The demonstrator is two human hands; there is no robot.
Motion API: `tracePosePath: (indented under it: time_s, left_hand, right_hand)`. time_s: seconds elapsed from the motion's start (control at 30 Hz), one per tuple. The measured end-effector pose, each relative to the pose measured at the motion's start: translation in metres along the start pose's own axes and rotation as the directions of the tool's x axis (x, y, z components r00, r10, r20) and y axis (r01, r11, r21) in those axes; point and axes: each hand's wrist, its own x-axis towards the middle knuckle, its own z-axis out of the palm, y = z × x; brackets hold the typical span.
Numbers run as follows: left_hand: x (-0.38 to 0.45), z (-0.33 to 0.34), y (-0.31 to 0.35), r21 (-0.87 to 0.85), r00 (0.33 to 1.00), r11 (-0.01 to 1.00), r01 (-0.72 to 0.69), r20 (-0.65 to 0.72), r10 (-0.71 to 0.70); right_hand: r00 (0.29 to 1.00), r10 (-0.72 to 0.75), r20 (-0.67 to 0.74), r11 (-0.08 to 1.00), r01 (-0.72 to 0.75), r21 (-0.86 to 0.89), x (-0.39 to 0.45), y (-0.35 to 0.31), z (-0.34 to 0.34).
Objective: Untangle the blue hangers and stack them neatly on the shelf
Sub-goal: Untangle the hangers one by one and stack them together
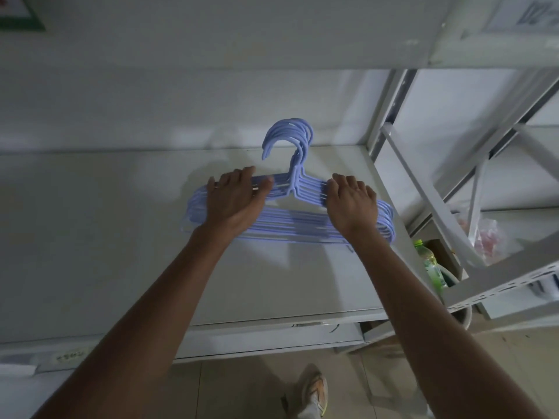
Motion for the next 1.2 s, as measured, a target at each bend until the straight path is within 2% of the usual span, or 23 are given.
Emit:
tracePosePath:
  time_s: [0.07,0.13,0.23,0.3,0.4,0.5,0.63,0.7,0.8,0.87,1.0,1.2]
  left_hand:
    - [-0.003,0.003,0.01,0.064,0.997,0.995,-0.079,0.011,0.078]
    - [-0.002,0.004,0.014,0.145,0.998,0.989,-0.021,0.068,0.011]
    - [-0.002,0.003,0.019,0.077,0.996,0.994,0.084,-0.009,-0.083]
    - [-0.003,0.002,0.022,0.098,0.997,0.992,0.073,0.004,-0.074]
    - [0.003,0.002,0.018,0.212,0.993,0.977,-0.031,0.122,0.005]
    - [0.009,0.004,0.014,0.16,0.985,0.986,-0.035,0.172,0.007]
    - [0.011,0.01,0.019,0.026,0.997,0.999,0.039,0.064,-0.041]
    - [0.012,0.009,0.022,0.002,0.997,0.998,0.057,0.059,-0.057]
    - [0.007,0.003,0.024,0.11,0.993,0.993,0.031,0.109,-0.043]
    - [-0.001,0.003,0.026,0.177,0.996,0.984,-0.005,0.094,-0.012]
    - [-0.008,0.001,0.032,0.049,0.991,0.99,0.135,0.012,-0.136]
    - [-0.014,0.003,0.031,0.24,0.998,0.971,0.014,-0.056,0.0]
  right_hand:
    - [0.998,0.066,0.004,0.994,-0.066,0.088,0.001,-0.006,0.001]
    - [0.993,0.106,0.048,0.99,-0.109,0.084,0.003,-0.01,0.0]
    - [0.986,0.148,0.077,0.985,-0.153,0.076,0.006,-0.017,-0.002]
    - [0.99,0.131,0.057,0.987,-0.135,0.084,0.005,-0.021,0.0]
    - [0.996,0.059,0.067,0.993,-0.066,0.102,0.009,-0.022,0.002]
    - [0.999,-0.009,0.036,0.992,0.005,0.125,0.012,-0.019,0.005]
    - [0.997,-0.078,0.006,0.989,0.077,0.125,0.009,-0.014,0.007]
    - [0.994,-0.109,-0.001,0.987,0.109,0.12,0.01,-0.012,0.005]
    - [0.987,-0.158,0.0,0.98,0.157,0.124,0.008,-0.012,0.005]
    - [0.983,-0.182,-0.002,0.977,0.181,0.114,0.002,-0.011,0.006]
    - [0.985,-0.172,-0.006,0.978,0.172,0.122,-0.007,-0.013,0.005]
    - [0.982,-0.175,-0.073,0.984,0.177,0.018,-0.01,-0.017,0.006]
